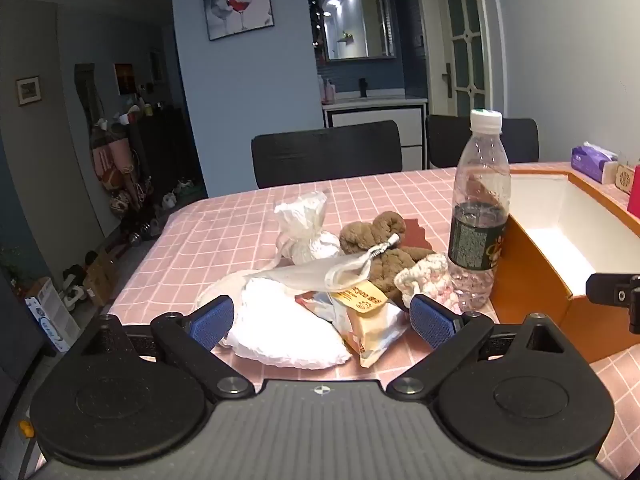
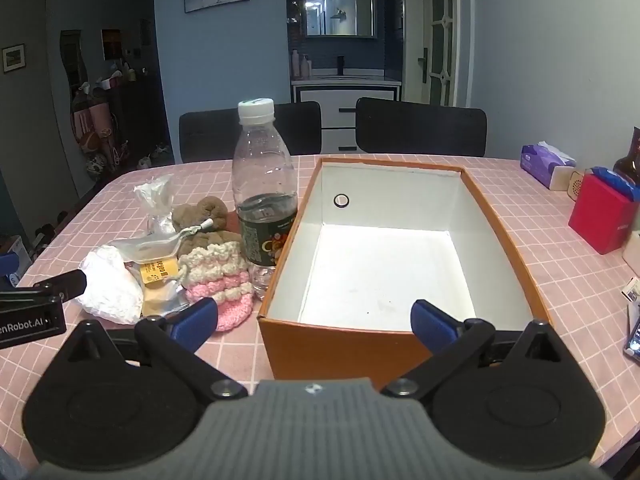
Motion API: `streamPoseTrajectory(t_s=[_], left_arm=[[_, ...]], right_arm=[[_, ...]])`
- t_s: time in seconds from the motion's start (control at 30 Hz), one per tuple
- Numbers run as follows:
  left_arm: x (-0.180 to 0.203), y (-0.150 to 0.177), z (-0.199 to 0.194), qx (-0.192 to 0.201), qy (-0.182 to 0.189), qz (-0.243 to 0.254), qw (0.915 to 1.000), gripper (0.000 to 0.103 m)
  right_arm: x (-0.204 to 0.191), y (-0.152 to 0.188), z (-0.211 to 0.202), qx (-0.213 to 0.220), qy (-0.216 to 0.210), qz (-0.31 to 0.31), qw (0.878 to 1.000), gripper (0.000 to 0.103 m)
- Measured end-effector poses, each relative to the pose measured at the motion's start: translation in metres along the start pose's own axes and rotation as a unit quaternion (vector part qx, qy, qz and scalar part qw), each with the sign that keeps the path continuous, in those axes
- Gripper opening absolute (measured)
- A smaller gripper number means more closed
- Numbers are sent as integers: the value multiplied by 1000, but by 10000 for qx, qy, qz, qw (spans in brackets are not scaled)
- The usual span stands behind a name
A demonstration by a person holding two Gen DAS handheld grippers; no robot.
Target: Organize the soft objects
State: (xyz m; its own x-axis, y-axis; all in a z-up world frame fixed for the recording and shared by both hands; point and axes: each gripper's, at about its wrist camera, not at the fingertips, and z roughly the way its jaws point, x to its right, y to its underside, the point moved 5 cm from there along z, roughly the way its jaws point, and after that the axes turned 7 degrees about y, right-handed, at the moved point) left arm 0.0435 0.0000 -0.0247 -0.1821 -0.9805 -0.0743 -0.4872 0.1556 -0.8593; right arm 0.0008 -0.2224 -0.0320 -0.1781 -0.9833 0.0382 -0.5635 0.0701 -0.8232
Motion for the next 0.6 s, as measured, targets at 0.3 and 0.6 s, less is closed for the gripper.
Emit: streamPoseTrajectory(t_s=[0.3,0.6], left_arm=[[6,4,4,-155,119,67,9998,103],[8,5,-1,-48,176,98,9998,103]], right_arm=[[1,1,0,19,31,8,10000,101],[0,1,1,39,85,0,10000,100]])
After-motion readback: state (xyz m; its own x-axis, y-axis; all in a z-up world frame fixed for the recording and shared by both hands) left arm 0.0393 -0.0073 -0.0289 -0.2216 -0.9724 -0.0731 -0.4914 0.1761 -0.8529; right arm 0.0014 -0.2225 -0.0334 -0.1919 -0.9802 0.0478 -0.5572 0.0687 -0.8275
